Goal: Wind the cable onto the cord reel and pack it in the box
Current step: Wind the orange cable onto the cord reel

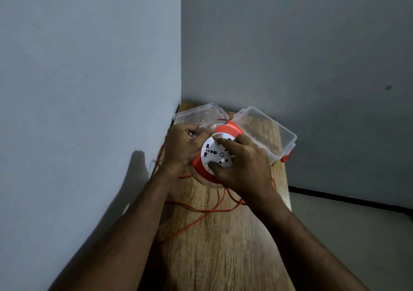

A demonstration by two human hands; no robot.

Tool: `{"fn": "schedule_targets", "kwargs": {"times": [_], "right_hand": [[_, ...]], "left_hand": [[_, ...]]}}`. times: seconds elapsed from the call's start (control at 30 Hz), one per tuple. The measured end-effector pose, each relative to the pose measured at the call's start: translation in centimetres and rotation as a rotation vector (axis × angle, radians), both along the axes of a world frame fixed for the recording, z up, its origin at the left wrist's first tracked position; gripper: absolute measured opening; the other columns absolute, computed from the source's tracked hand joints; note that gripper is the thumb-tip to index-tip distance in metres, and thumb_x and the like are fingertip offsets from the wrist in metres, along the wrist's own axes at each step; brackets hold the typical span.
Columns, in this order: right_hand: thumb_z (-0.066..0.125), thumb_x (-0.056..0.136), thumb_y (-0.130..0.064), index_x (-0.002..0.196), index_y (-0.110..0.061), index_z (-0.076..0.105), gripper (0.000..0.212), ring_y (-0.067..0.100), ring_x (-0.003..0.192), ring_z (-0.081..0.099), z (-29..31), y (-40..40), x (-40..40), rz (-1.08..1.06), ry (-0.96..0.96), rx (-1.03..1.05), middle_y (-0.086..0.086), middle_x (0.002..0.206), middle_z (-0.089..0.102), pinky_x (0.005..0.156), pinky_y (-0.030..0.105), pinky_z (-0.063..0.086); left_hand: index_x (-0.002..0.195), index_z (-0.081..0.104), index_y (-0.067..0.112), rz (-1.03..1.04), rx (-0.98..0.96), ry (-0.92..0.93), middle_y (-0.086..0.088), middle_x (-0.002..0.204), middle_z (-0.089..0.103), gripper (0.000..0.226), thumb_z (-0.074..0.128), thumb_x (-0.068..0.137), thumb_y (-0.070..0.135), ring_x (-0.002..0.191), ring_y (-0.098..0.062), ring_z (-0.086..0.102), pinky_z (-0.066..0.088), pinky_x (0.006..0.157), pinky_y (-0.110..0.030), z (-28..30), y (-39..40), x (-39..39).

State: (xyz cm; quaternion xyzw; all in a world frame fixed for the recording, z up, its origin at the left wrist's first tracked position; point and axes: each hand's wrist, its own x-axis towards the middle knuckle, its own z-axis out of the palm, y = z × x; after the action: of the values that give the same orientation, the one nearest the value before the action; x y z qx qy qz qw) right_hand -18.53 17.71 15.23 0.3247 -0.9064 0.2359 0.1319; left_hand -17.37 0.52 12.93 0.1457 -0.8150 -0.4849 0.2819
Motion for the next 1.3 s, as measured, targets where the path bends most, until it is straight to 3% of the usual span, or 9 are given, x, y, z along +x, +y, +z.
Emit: {"fn": "schedule_targets", "kwargs": {"times": [0.17,0.27,0.4,0.53,0.7,1.07,1.13,1.2,1.3], "right_hand": [[0.079,0.078,-0.053,0.124,-0.019,0.050,0.065,0.015,0.096,0.071,0.1,-1.5,0.9,-0.213,-0.165,-0.315,0.004,0.113,0.071,0.074,0.014,0.055],[0.077,0.083,-0.048,0.119,-0.020,0.050,0.054,0.019,0.095,0.072,0.0,-1.9,1.1,-0.237,-0.168,-0.274,0.006,0.112,0.072,0.077,0.026,0.060],[0.078,0.085,-0.025,0.108,-0.010,0.067,0.030,0.028,0.085,0.070,0.6,-0.3,1.5,0.026,0.234,-0.078,0.011,0.102,0.072,0.070,0.037,0.059],[0.088,0.072,-0.022,0.135,-0.023,0.057,0.070,0.036,0.122,0.054,1.0,0.9,0.6,0.196,0.213,0.282,0.014,0.131,0.057,0.093,0.055,0.048],[0.090,0.067,-0.034,0.144,-0.030,0.050,0.087,0.037,0.126,0.050,1.1,1.1,-0.1,0.179,0.167,0.463,0.015,0.141,0.044,0.095,0.057,0.047],[0.083,0.073,-0.045,0.132,-0.022,0.065,0.066,0.027,0.097,0.073,0.1,0.2,0.0,-0.009,0.026,0.023,0.009,0.115,0.073,0.081,0.042,0.062],[0.081,0.077,-0.050,0.127,-0.019,0.067,0.060,0.016,0.093,0.073,0.1,-0.2,0.3,-0.070,-0.061,-0.158,0.005,0.110,0.076,0.078,0.028,0.062],[0.082,0.076,-0.054,0.120,-0.016,0.068,0.059,0.008,0.088,0.071,0.3,-0.6,0.4,-0.160,-0.210,-0.335,0.003,0.107,0.075,0.066,0.009,0.055],[0.077,0.078,-0.059,0.118,-0.016,0.065,0.060,0.010,0.092,0.071,-0.1,-1.1,0.4,-0.225,-0.328,-0.391,0.003,0.110,0.074,0.066,0.014,0.058]], "left_hand": [[0.087,0.080,0.018,0.005,0.011,0.004,0.009,0.079,0.076,0.033,0.071,0.090,0.050,0.068,0.001,0.070,0.058,0.059,-0.022,0.2,0.6,-0.2],[0.087,0.080,0.018,0.011,0.018,-0.018,0.016,0.073,0.070,0.035,0.070,0.089,0.051,0.066,0.006,0.068,0.053,0.058,-0.013,0.2,0.8,-0.4],[0.089,0.080,0.019,0.012,0.060,-0.041,0.014,0.077,0.072,0.035,0.070,0.090,0.052,0.067,-0.002,0.071,0.059,0.062,-0.020,0.1,-0.1,-0.4],[0.086,0.081,0.016,0.016,0.042,-0.061,0.002,0.075,0.077,0.041,0.069,0.090,0.055,0.065,-0.012,0.071,0.063,0.066,-0.037,0.1,-0.4,-0.3],[0.076,0.079,0.019,-0.019,0.030,-0.042,0.004,0.065,0.072,0.034,0.071,0.090,0.049,0.067,-0.008,0.067,0.055,0.061,-0.035,0.6,0.4,-0.2],[0.073,0.078,0.011,0.011,-0.048,-0.017,-0.001,0.063,0.072,0.043,0.074,0.088,0.050,0.060,-0.018,0.065,0.054,0.057,-0.039,0.9,0.6,-0.2],[0.075,0.080,0.011,0.018,-0.022,-0.014,-0.002,0.065,0.073,0.041,0.074,0.088,0.049,0.060,-0.018,0.067,0.054,0.057,-0.038,0.9,0.6,-0.2],[0.076,0.080,0.014,0.017,0.012,-0.001,0.002,0.066,0.074,0.036,0.075,0.088,0.047,0.063,-0.013,0.068,0.053,0.056,-0.031,0.8,0.7,-0.3],[0.083,0.081,0.015,0.023,-0.009,-0.010,0.011,0.068,0.071,0.034,0.074,0.089,0.048,0.068,-0.003,0.068,0.050,0.055,-0.017,0.7,0.8,-0.3]]}}
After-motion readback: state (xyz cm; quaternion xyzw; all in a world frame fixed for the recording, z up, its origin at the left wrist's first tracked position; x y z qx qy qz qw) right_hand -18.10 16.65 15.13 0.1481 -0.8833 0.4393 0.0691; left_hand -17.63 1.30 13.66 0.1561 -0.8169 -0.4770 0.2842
